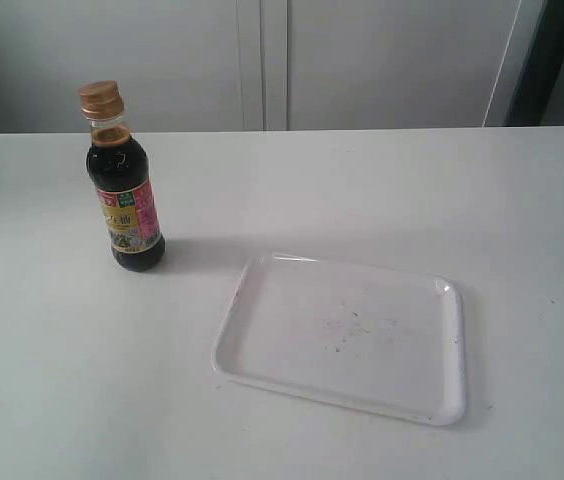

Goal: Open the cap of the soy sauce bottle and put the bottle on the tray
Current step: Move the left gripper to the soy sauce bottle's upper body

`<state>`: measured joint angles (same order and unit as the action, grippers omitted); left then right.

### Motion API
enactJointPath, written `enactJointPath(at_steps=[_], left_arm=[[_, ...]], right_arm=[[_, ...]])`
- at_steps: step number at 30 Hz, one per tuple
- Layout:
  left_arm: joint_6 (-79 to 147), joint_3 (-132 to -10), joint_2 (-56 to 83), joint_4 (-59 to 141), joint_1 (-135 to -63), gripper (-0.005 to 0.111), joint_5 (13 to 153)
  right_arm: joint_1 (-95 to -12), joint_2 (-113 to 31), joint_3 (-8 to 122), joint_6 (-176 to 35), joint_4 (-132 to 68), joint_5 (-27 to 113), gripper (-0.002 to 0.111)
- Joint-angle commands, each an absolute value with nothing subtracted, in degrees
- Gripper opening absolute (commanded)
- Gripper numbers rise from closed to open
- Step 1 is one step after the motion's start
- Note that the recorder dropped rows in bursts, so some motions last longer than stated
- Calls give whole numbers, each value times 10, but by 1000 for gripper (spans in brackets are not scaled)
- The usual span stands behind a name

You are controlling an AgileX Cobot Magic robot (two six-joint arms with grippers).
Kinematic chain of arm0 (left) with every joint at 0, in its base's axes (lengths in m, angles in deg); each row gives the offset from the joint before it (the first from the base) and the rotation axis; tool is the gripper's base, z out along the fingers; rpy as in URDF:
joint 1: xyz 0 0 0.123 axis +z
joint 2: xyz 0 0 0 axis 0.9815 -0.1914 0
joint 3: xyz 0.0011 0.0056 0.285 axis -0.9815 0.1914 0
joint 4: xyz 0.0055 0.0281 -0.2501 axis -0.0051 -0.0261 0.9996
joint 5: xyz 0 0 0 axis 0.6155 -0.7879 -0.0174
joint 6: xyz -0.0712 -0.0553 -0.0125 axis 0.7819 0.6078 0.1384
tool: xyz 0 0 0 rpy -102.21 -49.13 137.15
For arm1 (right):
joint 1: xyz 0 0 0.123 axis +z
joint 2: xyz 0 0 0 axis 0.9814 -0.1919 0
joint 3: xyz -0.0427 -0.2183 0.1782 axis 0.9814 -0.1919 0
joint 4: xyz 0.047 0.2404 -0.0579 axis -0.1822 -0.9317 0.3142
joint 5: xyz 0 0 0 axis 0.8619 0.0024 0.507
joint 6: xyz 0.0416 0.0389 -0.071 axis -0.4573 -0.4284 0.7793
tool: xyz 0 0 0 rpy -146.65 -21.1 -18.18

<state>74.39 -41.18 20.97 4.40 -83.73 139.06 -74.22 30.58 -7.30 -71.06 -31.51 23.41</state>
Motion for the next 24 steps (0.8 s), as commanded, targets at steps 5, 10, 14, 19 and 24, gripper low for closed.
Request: enactJointPath(at_steps=[5, 10, 14, 19, 24], left_arm=[[790, -450, 147, 44, -836, 105, 1475], [791, -473, 101, 41, -836, 105, 1476], [806, -504, 59, 39, -837, 105, 1479], [809, -542, 15, 21, -840, 105, 1472], [812, -584, -23, 12, -875, 105, 1413]], right_arm=[[-745, 309, -76, -711, -314, 237, 0], [-745, 309, -76, -711, -314, 237, 0], [-745, 309, -76, -711, -314, 237, 0], [-745, 309, -76, -711, -314, 237, 0], [-745, 309, -76, -711, -314, 237, 0]])
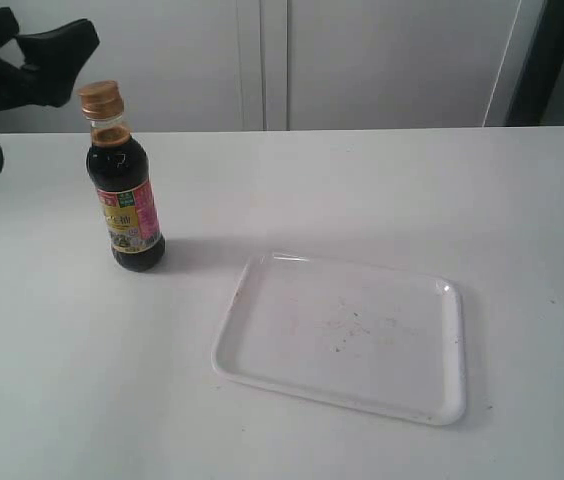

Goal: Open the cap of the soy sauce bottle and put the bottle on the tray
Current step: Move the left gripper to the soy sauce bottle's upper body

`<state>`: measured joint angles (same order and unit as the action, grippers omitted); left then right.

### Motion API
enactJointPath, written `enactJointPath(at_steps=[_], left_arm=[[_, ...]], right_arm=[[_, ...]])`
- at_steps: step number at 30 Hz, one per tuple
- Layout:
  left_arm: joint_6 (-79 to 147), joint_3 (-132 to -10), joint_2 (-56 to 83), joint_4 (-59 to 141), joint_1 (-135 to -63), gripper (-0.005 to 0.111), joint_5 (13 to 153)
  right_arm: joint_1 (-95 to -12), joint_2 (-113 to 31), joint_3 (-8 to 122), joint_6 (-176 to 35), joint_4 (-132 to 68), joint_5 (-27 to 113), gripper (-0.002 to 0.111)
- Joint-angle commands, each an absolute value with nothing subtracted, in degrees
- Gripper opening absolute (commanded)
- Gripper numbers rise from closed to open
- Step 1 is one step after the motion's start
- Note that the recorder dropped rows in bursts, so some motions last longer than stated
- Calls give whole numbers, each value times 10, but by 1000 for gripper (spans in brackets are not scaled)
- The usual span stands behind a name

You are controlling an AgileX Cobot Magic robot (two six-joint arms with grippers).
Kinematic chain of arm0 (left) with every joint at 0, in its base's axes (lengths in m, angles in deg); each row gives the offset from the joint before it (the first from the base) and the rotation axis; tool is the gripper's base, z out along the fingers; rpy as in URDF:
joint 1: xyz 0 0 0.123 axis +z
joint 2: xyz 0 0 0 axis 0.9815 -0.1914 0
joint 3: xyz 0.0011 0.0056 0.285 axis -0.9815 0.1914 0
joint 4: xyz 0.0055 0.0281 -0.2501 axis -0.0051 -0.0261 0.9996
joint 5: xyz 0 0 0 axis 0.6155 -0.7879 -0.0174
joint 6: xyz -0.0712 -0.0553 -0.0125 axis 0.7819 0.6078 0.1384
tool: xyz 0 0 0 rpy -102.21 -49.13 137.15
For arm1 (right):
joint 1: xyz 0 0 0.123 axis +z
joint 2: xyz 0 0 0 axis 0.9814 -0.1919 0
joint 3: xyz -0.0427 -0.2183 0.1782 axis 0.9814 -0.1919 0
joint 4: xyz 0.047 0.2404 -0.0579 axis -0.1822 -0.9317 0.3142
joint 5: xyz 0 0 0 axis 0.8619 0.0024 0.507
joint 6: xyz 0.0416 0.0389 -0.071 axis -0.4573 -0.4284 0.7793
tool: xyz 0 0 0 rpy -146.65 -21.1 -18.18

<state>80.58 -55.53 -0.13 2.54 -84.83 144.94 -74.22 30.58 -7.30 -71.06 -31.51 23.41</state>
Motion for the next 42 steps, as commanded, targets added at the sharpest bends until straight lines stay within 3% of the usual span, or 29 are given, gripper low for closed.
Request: enactJointPath(at_steps=[1, 13, 42], left_arm=[[810, -592, -30, 12, -881, 105, 1404], [798, -655, -109, 37, -899, 105, 1389], [740, -657, -238, 62, -899, 105, 1441]], right_arm=[[-745, 309, -76, -711, -314, 237, 0], [-745, 309, -76, -711, -314, 237, 0], [-745, 309, -76, -724, -314, 237, 0]])
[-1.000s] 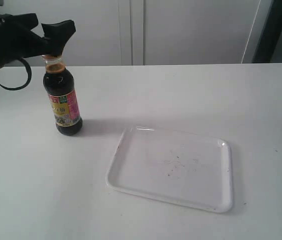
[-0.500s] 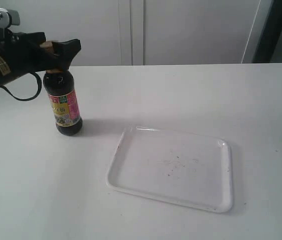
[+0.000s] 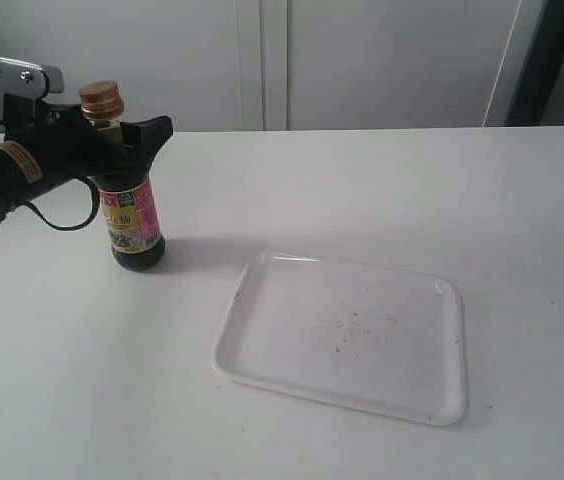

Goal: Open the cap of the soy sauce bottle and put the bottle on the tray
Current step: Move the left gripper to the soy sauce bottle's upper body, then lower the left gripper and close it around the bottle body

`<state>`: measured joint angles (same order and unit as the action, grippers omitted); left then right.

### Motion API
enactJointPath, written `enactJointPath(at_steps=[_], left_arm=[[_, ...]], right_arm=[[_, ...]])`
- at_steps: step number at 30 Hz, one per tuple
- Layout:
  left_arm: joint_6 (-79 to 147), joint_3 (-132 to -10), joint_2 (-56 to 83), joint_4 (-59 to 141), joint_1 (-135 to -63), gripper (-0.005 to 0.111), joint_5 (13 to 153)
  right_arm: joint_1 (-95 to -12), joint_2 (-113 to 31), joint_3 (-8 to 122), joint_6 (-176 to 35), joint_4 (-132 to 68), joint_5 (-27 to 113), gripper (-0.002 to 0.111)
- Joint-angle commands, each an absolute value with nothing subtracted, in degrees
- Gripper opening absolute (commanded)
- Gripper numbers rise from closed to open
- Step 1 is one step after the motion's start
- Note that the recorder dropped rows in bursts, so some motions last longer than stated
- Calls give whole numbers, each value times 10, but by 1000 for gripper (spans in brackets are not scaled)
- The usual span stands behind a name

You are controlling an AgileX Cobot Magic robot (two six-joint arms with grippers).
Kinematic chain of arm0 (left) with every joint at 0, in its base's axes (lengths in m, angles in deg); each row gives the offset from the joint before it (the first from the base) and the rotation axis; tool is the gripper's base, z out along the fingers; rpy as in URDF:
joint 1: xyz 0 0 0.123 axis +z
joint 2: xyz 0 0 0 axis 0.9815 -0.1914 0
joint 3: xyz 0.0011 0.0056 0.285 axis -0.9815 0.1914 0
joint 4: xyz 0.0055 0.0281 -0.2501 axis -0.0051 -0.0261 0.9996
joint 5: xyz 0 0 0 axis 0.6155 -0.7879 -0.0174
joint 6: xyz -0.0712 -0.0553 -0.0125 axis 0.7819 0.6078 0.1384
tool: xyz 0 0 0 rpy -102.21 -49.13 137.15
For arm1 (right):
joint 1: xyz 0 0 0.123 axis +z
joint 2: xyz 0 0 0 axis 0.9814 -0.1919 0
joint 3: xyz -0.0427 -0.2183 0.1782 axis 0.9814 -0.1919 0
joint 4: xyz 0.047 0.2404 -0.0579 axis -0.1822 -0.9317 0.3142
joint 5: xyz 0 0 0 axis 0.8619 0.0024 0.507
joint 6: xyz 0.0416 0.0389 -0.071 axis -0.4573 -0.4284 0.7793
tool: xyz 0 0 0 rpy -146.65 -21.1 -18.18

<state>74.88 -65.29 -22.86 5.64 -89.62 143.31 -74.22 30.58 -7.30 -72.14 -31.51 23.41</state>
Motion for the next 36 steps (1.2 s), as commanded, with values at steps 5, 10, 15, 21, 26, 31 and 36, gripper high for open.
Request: enactJointPath(at_steps=[5, 10, 15, 21, 26, 31, 36], left_arm=[[721, -657, -254, 62, -899, 105, 1443], [710, -657, -270, 62, -899, 105, 1452], [710, -657, -293, 73, -899, 105, 1482], [689, -656, -310, 76, -899, 105, 1492], [683, -656, -310, 67, -889, 105, 1499], [654, -617, -310, 66, -871, 105, 1532], [647, -613, -310, 69, -871, 105, 1532]], right_arm=[[-745, 309, -76, -724, -314, 237, 0], [-745, 309, -76, -724, -314, 237, 0], [-745, 309, -76, -724, -314, 237, 0], [-745, 309, -76, -724, -314, 237, 0], [-745, 309, -76, -724, -314, 237, 0], [-745, 309, -76, -724, -314, 237, 0], [-745, 309, -76, -724, -314, 237, 0]])
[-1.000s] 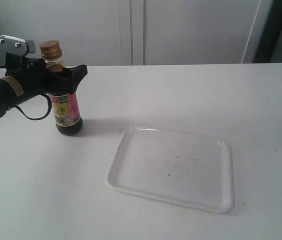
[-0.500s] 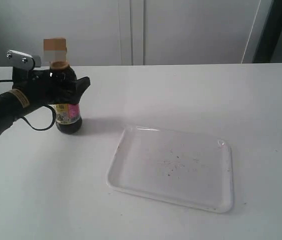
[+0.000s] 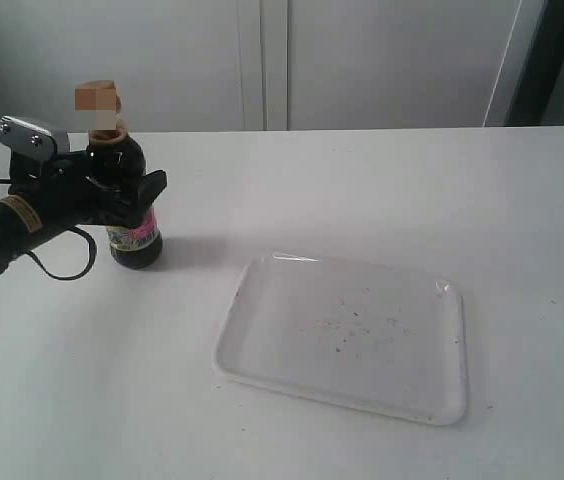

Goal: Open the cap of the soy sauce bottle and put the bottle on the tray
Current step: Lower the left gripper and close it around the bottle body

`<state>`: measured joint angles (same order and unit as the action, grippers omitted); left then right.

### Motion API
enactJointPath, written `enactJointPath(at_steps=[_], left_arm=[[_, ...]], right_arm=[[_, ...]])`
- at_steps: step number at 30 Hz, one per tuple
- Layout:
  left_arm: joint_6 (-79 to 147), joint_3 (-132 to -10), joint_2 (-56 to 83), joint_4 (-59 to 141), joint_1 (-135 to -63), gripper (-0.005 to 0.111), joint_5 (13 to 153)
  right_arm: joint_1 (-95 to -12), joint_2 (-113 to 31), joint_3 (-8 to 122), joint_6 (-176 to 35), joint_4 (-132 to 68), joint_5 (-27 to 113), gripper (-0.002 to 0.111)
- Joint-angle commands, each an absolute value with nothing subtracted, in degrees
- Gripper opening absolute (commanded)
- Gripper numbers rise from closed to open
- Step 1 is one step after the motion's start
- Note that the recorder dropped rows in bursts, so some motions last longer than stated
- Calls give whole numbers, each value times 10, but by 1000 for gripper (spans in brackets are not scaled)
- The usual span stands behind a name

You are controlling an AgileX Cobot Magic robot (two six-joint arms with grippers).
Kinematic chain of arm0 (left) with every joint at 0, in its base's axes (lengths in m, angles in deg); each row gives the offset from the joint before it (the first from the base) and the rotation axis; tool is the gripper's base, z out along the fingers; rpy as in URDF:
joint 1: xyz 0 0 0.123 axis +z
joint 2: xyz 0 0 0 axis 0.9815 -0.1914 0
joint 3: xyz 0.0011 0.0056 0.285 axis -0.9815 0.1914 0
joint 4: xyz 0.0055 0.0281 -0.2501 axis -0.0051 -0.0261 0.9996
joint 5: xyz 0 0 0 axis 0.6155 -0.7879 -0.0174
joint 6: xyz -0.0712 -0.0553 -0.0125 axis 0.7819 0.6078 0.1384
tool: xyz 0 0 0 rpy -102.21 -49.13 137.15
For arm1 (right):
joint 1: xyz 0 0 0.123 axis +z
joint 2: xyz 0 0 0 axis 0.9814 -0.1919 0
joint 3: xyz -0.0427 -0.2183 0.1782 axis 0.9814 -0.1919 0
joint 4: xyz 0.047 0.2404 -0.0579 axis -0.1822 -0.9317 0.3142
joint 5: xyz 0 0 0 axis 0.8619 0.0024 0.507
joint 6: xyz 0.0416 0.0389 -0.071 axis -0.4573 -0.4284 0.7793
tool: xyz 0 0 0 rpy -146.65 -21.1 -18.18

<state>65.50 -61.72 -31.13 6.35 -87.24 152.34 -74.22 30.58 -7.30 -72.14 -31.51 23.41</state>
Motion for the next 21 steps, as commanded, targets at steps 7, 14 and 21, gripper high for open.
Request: enactJointPath(at_steps=[7, 14, 21], left_arm=[[633, -615, -334, 76, -871, 105, 1532], [625, -615, -354, 75, -871, 105, 1532], [625, -629, -354, 73, -871, 105, 1532]], right_arm=[[-745, 309, -76, -724, -314, 237, 0], [-745, 309, -76, -724, -314, 237, 0], [-745, 309, -76, -724, -314, 237, 0]])
